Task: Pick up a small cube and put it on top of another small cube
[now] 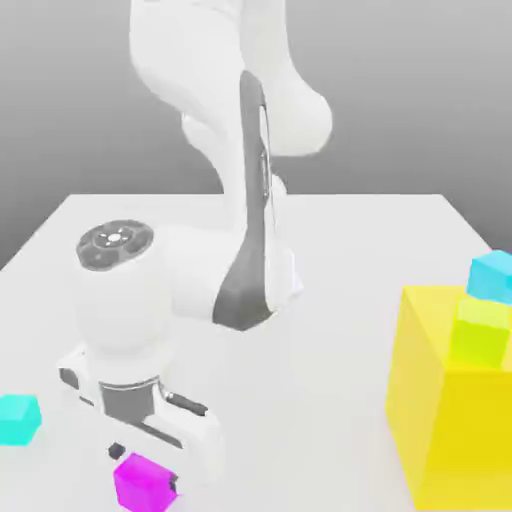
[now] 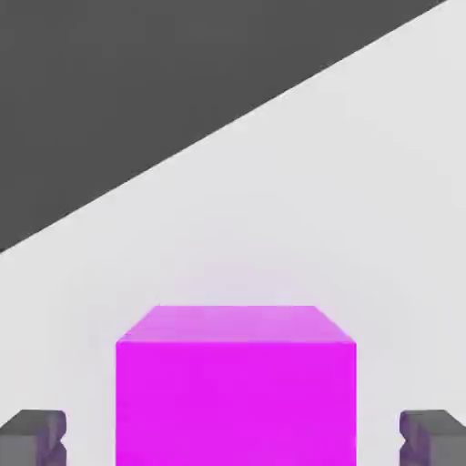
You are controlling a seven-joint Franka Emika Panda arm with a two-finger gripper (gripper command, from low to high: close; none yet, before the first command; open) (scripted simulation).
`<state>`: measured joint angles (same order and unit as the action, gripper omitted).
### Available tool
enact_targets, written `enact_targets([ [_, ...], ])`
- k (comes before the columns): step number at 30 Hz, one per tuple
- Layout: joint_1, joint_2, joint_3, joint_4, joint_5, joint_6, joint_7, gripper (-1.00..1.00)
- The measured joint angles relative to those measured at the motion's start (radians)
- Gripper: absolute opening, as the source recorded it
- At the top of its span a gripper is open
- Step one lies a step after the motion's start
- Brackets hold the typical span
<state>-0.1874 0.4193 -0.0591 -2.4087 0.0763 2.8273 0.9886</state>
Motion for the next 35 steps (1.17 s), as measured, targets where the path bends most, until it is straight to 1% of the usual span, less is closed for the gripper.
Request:
enact_targets([
  [5, -0.002, 0.007, 0.002, 0.001, 0.000, 0.006, 0.000, -1.00],
  [9, 0.007, -0.113, -0.012, -0.022, -0.022, -0.091, 0.016, -1.00],
  [11, 0.022, -0.171, 0.006, -0.014, -0.041, -0.157, -0.011, -1.00],
  [16, 0.099, -0.282, 0.113, 0.062, -0.069, -0.344, -0.199, -1.00],
  [19, 0.182, -0.347, 0.174, 0.112, -0.067, -0.458, -0.331, -1.00],
  [27, 0.396, -0.520, 0.267, 0.244, -0.043, -0.763, -0.700, -1.00],
  [29, 0.412, -0.522, 0.275, 0.230, -0.044, -0.750, -0.739, -1.00],
  [31, 0.415, -0.496, 0.278, 0.187, -0.050, -0.682, -0.744, -1.00],
  [32, 0.415, -0.486, 0.279, 0.171, -0.052, -0.656, -0.744, 1.00],
  [35, 0.415, -0.486, 0.279, 0.171, -0.052, -0.656, -0.744, 1.00],
])
